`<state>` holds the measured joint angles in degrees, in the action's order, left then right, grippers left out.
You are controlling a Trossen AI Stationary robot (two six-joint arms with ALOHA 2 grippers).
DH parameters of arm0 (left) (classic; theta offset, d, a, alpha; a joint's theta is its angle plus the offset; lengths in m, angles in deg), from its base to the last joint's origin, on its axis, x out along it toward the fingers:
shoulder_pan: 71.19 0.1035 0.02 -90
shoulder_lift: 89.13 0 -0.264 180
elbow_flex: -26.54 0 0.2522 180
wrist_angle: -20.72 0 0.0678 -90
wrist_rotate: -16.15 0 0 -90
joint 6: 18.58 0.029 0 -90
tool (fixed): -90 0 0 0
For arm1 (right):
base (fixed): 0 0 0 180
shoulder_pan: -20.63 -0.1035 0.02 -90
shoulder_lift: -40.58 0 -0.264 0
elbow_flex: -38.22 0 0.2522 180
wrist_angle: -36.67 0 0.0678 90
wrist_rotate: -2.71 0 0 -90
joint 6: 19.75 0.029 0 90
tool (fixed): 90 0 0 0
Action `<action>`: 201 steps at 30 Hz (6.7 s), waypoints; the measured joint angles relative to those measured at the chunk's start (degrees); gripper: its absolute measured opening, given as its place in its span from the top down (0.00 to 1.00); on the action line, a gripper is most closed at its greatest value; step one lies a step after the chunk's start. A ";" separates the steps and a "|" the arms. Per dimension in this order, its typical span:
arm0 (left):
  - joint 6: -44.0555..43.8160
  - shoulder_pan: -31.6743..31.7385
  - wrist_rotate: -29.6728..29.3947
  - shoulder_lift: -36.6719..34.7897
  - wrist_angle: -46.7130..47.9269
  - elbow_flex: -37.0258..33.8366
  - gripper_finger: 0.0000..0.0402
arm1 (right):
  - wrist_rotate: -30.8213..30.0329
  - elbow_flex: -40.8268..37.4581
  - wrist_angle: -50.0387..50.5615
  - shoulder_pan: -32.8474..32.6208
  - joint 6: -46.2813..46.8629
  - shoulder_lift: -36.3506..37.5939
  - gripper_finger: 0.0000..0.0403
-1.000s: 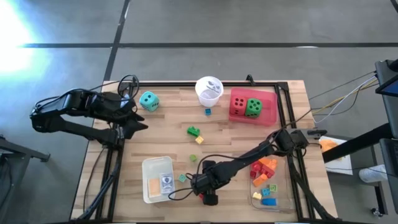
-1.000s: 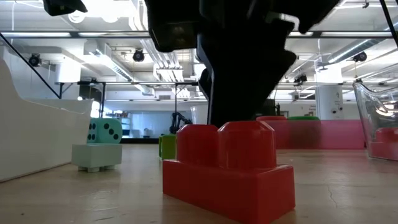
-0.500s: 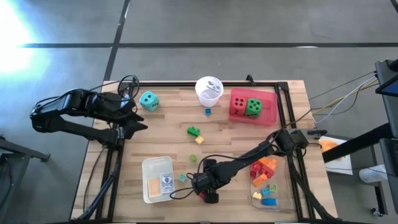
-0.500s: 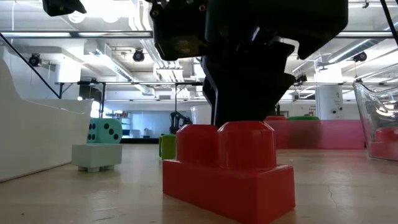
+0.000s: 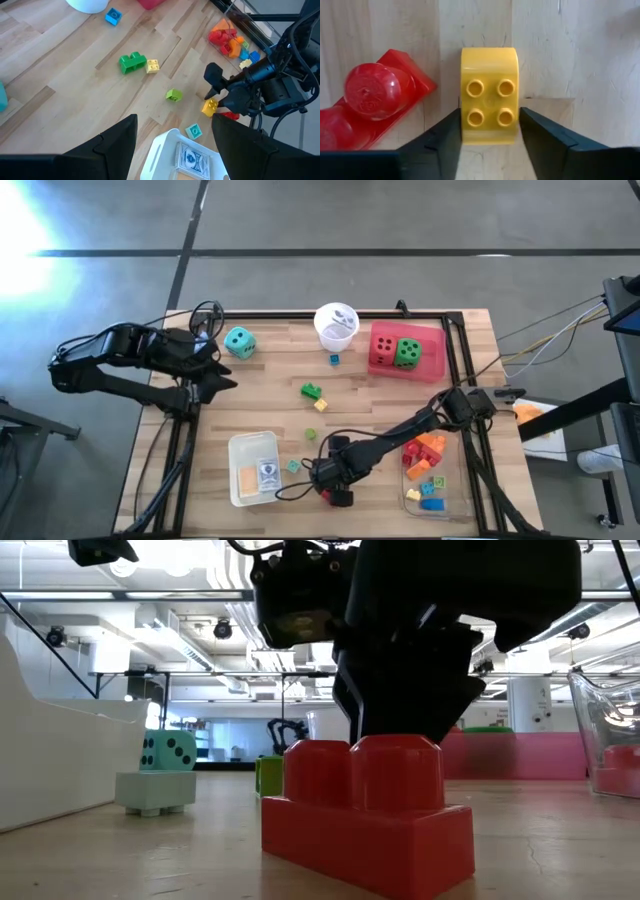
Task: Pick & Place Toys
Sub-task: Put the yellow game piece into the transparent bin, then put the blue dice into the red bin
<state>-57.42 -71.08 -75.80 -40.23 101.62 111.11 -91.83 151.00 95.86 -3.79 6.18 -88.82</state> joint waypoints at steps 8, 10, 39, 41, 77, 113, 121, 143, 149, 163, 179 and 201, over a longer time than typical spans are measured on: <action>-0.01 -0.01 0.00 0.00 0.01 0.00 0.35 | 0.01 0.00 0.07 0.00 1.28 0.00 0.68; -0.01 0.01 -0.01 0.00 0.01 0.00 0.35 | 0.02 0.00 0.07 0.00 3.41 0.00 0.68; 1.22 0.03 -1.05 0.11 -0.65 0.00 0.35 | -9.60 -4.75 20.74 -8.40 27.84 23.60 0.68; 1.55 0.03 -1.75 0.11 -1.28 0.00 0.35 | -11.30 -7.22 20.32 -9.85 33.05 27.35 0.68; 3.94 0.25 -6.67 2.36 -1.76 0.00 0.35 | 3.26 -49.43 -7.47 -27.58 78.29 47.52 0.68; 2.87 0.40 -7.72 2.36 -1.76 0.00 0.35 | 3.52 -54.07 -11.82 -27.54 78.68 47.50 0.38; 2.87 0.40 -7.72 2.36 -1.76 0.00 0.35 | 3.50 -54.07 -11.82 -27.54 78.71 47.50 0.22; 2.89 0.40 -7.70 2.36 -1.76 0.00 0.35 | 7.58 -49.91 -11.13 -26.89 74.22 46.84 0.17; 2.92 0.38 -7.70 2.36 -1.76 0.00 0.35 | 7.35 -49.00 -9.51 -26.41 73.35 46.49 0.17; 1.18 2.09 -12.21 4.69 -1.17 0.04 0.35 | 7.37 -45.33 -7.93 -26.43 77.42 46.47 0.17; 15.97 35.01 -7.46 20.24 -0.23 0.50 0.35 | -11.60 -28.95 7.82 -26.59 76.23 46.05 0.17; 28.22 50.67 -9.44 36.22 -2.61 0.15 0.10 | -18.60 -30.93 7.48 -26.40 76.08 45.94 0.17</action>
<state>-29.19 -20.40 -85.25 -4.01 99.01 111.26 -110.43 120.07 103.34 -30.20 82.26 -42.88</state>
